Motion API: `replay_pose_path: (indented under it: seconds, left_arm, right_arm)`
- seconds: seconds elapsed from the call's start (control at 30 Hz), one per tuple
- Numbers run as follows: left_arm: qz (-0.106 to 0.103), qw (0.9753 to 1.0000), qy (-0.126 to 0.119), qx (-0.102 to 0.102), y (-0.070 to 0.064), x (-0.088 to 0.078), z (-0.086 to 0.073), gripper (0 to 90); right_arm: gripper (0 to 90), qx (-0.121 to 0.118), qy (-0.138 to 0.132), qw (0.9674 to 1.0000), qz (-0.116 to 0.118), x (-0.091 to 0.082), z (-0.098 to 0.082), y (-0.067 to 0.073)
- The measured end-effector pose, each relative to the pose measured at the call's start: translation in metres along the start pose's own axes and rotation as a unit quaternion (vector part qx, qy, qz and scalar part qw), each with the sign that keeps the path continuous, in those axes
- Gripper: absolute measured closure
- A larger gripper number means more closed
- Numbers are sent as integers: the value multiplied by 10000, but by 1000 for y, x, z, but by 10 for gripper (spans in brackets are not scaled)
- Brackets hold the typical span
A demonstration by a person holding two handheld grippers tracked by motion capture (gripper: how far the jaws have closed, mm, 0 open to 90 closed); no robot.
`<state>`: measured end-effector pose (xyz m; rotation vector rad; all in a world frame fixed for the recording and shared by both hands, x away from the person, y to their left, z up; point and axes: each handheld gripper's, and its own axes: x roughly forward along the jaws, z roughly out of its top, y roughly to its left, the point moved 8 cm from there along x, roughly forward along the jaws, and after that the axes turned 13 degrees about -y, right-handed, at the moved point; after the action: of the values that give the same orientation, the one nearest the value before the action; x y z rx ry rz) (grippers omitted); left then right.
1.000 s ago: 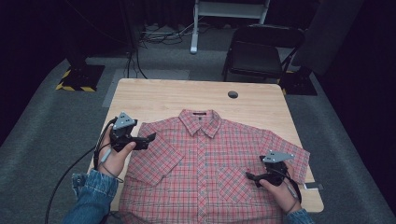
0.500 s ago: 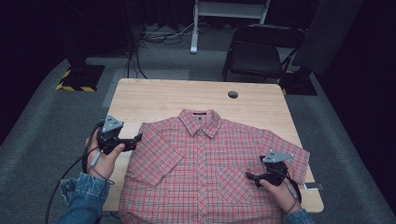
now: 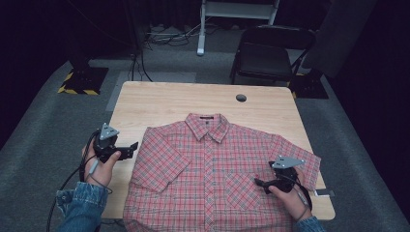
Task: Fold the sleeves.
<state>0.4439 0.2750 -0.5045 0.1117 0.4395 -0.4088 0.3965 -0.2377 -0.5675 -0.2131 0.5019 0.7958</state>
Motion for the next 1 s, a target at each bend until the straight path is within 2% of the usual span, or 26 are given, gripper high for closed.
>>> replay_pose_path:
  seconds: [0.1, 0.3, 0.43, 0.6, 0.7, 0.77, 0.8, 0.9, 0.93, 1.0]
  left_arm:
    - [47, 9999, 50, -83, 4, 3, -7, 82]
    - [73, 9997, 249, -39, 10, 9, -21, 83]
    - [125, 9991, 363, -180, 15, 10, -31, 82]
    - [183, 9983, 524, -160, 18, 12, -39, 82]
    - [174, 9974, 664, -240, 21, 13, -46, 82]
    - [182, 9970, 716, -239, 21, 13, -48, 82]
    - [167, 9958, 884, -186, 21, 14, -53, 82]
    - [128, 9948, 998, -160, 20, 15, -58, 82]
    - [37, 9965, 821, -178, 19, 18, -60, 28]
    - [16, 9970, 756, -153, 19, 19, -61, 3]
  right_arm:
    - [56, 1, 0, 10000, -1, 0, 0, 0]
    - [56, 0, 0, 10000, -1, 0, 0, 0]
    - [56, 1, 1, 10000, -1, 0, 0, 0]
    - [56, 1, 1, 10000, -1, 0, 0, 0]
    - [56, 2, 1, 10000, 0, 0, 0, 0]
    - [56, 3, 2, 10000, 0, 0, 0, 0]
    - [56, 3, 1, 10000, 0, 0, 0, 0]
    - [56, 1, 1, 10000, 1, 0, 0, 0]
    - [56, 1, 0, 10000, 1, 0, 0, 0]
    - [56, 1, 1, 10000, 1, 0, 0, 0]
